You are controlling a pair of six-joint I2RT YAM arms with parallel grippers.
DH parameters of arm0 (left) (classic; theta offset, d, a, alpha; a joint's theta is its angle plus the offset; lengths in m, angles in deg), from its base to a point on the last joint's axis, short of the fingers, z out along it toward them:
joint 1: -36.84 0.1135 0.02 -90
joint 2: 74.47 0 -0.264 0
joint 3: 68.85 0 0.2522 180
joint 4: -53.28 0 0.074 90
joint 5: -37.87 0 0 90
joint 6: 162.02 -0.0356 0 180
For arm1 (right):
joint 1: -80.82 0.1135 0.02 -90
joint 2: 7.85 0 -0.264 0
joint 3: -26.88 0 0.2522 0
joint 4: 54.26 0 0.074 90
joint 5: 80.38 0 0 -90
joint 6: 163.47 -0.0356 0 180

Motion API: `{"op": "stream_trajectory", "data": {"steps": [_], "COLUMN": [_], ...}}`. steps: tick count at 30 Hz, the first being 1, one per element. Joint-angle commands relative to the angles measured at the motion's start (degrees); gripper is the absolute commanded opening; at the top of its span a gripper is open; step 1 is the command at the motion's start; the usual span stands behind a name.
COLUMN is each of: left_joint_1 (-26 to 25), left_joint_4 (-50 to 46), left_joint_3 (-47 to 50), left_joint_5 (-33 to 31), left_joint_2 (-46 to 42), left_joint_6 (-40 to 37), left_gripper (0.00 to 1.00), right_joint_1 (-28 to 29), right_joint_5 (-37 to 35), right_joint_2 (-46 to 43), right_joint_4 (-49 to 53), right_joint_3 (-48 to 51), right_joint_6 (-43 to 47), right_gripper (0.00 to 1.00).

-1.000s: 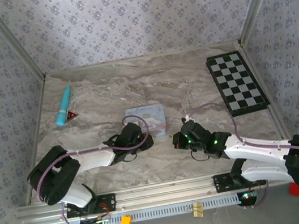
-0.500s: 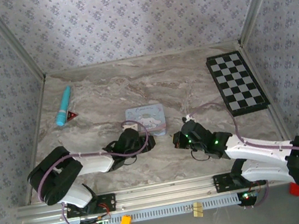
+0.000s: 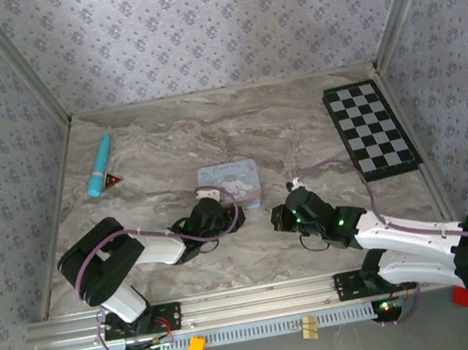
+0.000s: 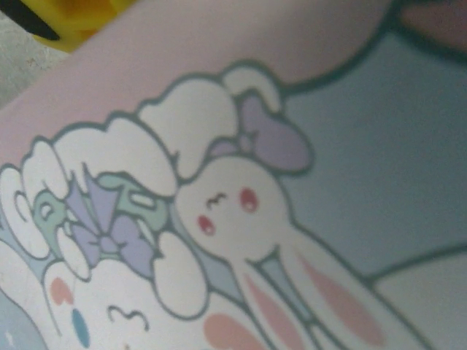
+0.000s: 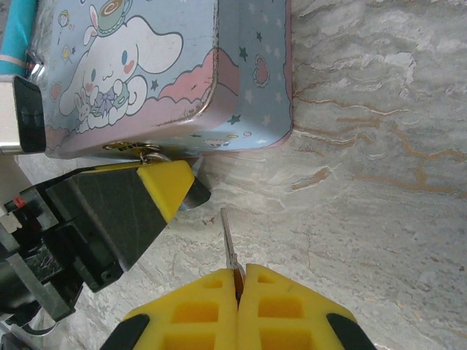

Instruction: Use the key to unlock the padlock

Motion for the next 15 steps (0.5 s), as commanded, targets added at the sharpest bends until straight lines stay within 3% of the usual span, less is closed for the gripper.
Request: {"op": "stream_trajectory", "data": {"steps": [1,7,15], "left_joint_1": [0.1,-0.1,-0.3], "left_joint_4": [-4.8,-6.2,-9.2], "left_joint_3": [-0.5,0.0,0.3], "left_joint_5": [-0.5,-1.2,-0.5], "left_joint_2": [1.8,0.2,-5.3], "left_joint_6": [-0.7,0.7,4.1], "left_gripper": [0.33,0.23,0.21], "right_joint_1": [-0.2,-0.1,0.8], "right_joint_5": [-1.5,-1.2,-0.5], "right_joint_2": [-0.9,0.1,1.9], "right_joint_4": [1.2,0.2,-2.3], "right_joint_3": [0.4,0.3,0.7], "right_joint_6": [-0.5,-0.7,-2.2], "right_gripper": [0.0,0.0,0.0]}}
